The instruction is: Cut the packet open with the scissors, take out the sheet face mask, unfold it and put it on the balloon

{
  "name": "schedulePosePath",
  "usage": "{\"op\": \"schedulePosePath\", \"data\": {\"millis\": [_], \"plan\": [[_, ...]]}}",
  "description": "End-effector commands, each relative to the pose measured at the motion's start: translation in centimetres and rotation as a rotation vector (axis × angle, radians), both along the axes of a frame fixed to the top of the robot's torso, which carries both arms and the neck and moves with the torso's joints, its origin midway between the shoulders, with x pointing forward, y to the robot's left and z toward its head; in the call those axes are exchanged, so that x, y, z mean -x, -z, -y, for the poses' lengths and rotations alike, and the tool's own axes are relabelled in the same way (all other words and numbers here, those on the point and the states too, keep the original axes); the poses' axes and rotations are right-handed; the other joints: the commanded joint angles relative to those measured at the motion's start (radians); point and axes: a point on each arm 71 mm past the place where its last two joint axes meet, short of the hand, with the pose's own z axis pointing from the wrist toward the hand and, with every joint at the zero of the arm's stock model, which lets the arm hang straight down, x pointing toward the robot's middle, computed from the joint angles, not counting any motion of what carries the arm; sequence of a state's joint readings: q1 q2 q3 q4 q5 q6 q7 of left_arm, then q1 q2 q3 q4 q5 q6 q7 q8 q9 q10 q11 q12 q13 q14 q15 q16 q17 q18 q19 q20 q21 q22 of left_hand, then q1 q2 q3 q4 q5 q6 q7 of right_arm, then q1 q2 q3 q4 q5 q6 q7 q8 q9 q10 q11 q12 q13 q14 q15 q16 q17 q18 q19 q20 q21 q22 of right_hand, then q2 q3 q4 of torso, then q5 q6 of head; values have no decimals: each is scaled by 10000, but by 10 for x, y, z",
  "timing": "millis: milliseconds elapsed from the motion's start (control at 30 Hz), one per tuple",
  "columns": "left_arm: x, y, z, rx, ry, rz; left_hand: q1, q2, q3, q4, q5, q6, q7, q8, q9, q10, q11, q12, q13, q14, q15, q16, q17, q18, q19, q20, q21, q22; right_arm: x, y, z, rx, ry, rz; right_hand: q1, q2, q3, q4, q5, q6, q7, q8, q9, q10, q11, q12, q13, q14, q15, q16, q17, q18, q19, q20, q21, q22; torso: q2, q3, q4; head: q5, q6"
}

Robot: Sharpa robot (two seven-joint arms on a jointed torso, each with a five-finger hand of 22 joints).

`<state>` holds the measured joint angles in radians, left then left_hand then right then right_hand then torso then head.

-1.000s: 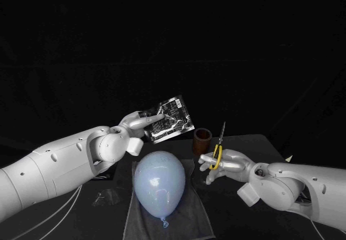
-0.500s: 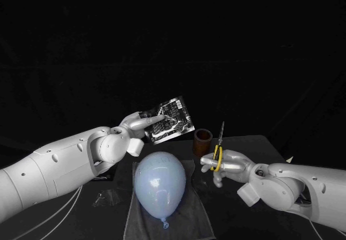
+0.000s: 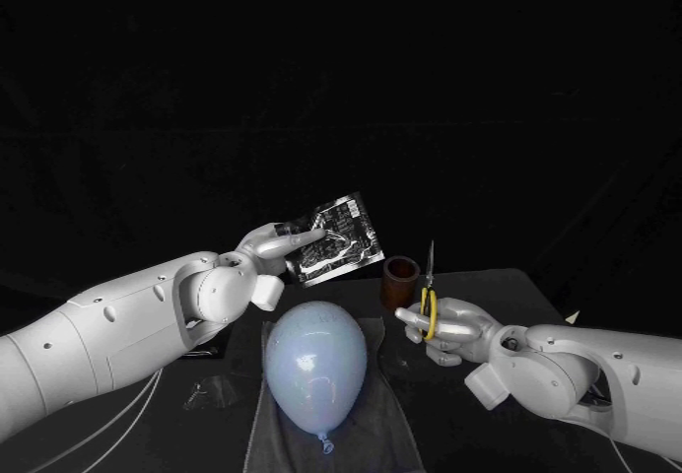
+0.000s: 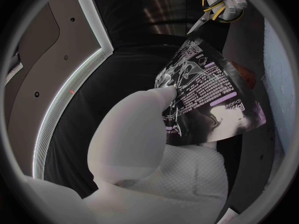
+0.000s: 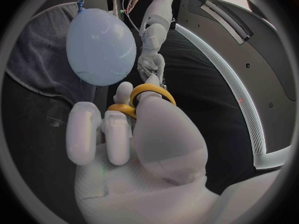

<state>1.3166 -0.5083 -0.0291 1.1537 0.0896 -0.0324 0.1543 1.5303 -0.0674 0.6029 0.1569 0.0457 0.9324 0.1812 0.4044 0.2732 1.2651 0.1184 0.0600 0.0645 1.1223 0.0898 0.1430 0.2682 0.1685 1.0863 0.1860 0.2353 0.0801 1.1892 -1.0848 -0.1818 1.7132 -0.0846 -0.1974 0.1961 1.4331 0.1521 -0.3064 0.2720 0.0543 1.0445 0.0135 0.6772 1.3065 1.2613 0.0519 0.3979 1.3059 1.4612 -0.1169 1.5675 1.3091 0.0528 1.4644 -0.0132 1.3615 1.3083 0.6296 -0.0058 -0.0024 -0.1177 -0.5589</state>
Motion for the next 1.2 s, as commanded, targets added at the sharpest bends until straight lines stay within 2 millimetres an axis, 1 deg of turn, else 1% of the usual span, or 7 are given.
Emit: {"op": "schedulePosePath", "data": {"millis": [33, 267, 800, 900, 1067, 1167, 1200], "plan": [[0, -2, 1, 28, 25, 83, -26, 82, 85, 8, 33, 41, 7, 35, 288, 64, -3, 43, 8, 62, -17, -32, 17, 156, 66, -26, 51, -5, -1, 1, 0, 401, -7, 34, -392, 203, -119, 36, 2, 543, -281, 1489, 687, 3095, -1296, 11729, 2649, 1096, -114, 33, 2617, -112, 448, -30, 154, 1344, -1, 2, -5, 15, 30], [0, -2, 0, 18, -3, 92, -26, 82, 85, 8, 33, 41, 7, 35, 288, 64, -3, 43, 8, 62, -17, -32, 17, 156, 66, -26, 51, -5, 0, 2, -3, 786, -316, -65, -906, 144, -355, 107, -4, 537, -299, 1929, 705, 3095, -1310, 11729, 2649, 1096, -124, 33, 2617, -142, 474, -40, 338, 1493, 4, 1, 0, 33, 71], [0, -2, -4, -4, -50, 83, -39, 79, 101, -6, 33, 37, 7, 38, 297, 64, -3, 42, 8, 62, -18, -37, 18, 155, 73, -28, 50, -9, 4, 5, -12, 1463, -1199, -280, -962, 316, -338, 30, -27, 152, -311, 1546, 561, 3095, -1321, 11729, 2649, 1096, -134, 33, 2617, -151, 481, -49, 401, 1550, 1, -2, 4, 101, 83], [0, -1, -4, -27, -25, 68, -39, 79, 101, -6, 33, 37, 7, 38, 297, 64, -3, 42, 8, 62, -18, -37, 18, 155, 73, -28, 50, -9, 5, 6, -13, 1994, -1663, -214, -1037, 248, -425, 39, -42, -117, -287, 1225, 465, 3095, -1306, 11729, 2649, 1096, -128, 33, 2617, -141, 459, -49, 356, 1527, 1, -5, 1, 64, 59], [1, -1, -5, -158, 13, 46, -40, 76, 110, -16, 34, 36, 6, 39, 301, 65, -4, 42, 7, 62, -19, -39, 19, 156, 75, -31, 49, -11, 6, 4, -17, 2813, -2315, 141, -1449, 91, -873, 123, -44, -976, -163, 18, 81, 3095, -1199, 11729, 2649, 1096, -49, 33, 2617, -52, 281, 4, -67, 1283, 0, 5, -5, 62, 28], [1, 0, -5, -225, 36, 28, -40, 74, 117, -25, 34, 36, 5, 40, 304, 65, -6, 42, 7, 62, -21, -41, 19, 156, 78, -33, 49, -12, 4, 0, -19, 2951, -2405, 482, -1619, 62, -1428, 85, -46, -1632, 252, -1593, -881, 3095, -862, 11729, 2649, 1096, 220, 33, 2617, 11, 122, 216, -430, 1089, 0, 3, -4, 40, 17], [1, 0, -5, -241, 41, 21, -40, 74, 117, -25, 34, 36, 5, 40, 304, 65, -6, 42, 7, 62, -21, -41, 19, 156, 78, -33, 49, -12, 3, -2, -19, 2935, -2412, 580, -1657, 68, -1506, 89, -52, -1629, 326, -1868, -1086, 3095, -814, 11729, 2649, 1096, 289, 33, 2617, 13, 118, 264, -441, 1088, 0, 4, -4, 40, 17]]}}
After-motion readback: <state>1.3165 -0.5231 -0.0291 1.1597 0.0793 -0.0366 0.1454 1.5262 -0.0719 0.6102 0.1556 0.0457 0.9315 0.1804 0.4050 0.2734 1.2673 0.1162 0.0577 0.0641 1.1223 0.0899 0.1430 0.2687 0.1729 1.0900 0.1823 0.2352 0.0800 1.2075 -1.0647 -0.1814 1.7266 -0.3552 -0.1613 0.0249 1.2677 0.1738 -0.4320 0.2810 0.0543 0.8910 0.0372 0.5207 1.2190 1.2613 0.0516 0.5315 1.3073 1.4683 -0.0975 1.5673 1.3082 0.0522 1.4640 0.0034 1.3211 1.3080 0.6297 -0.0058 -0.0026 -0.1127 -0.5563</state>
